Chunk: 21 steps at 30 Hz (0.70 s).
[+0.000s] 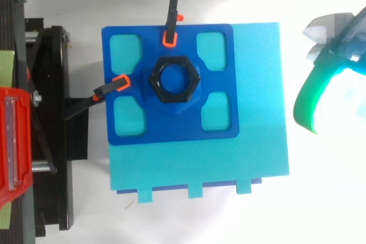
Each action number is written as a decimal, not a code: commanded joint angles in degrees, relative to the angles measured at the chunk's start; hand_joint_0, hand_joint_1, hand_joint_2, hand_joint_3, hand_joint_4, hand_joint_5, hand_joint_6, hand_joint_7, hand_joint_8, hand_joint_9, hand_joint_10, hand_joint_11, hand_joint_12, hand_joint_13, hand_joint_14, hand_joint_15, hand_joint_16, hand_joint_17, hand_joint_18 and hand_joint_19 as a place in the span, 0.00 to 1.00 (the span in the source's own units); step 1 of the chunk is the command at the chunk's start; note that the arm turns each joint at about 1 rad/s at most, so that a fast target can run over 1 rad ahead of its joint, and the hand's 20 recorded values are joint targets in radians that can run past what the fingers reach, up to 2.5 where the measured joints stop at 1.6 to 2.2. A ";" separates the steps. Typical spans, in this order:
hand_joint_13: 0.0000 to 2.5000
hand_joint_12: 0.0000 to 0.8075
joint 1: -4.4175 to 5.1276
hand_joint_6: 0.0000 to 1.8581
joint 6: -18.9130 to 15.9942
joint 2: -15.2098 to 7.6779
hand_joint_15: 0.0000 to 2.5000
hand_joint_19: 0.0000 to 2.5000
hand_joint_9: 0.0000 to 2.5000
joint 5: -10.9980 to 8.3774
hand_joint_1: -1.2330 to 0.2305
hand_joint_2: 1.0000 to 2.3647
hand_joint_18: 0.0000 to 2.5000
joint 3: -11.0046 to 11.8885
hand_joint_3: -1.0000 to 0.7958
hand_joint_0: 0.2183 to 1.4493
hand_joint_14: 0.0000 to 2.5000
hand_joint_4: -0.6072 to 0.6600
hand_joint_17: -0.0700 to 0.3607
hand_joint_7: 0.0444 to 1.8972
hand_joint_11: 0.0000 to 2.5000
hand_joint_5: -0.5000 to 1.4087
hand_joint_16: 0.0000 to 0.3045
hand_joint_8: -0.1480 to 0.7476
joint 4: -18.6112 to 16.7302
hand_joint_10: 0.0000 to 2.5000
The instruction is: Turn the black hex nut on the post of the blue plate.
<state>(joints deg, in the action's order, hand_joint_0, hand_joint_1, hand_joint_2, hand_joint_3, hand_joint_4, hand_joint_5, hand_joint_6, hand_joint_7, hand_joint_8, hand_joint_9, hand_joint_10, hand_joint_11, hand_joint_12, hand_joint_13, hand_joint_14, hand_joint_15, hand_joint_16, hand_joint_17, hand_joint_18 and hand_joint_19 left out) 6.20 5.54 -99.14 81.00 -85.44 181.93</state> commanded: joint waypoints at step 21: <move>0.03 0.40 0.83 0.27 9.67 -1.06 0.00 0.00 0.00 -6.11 0.21 0.00 0.00 -0.07 0.28 0.19 0.00 0.49 0.39 0.37 0.00 0.10 0.14 0.32 -4.57 0.00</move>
<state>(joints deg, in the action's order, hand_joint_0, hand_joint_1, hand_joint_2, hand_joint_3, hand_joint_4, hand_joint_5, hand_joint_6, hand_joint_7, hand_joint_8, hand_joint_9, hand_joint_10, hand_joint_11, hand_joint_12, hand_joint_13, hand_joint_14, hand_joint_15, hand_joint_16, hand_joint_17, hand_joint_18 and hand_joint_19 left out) 6.81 12.67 -99.62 76.06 -85.45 178.25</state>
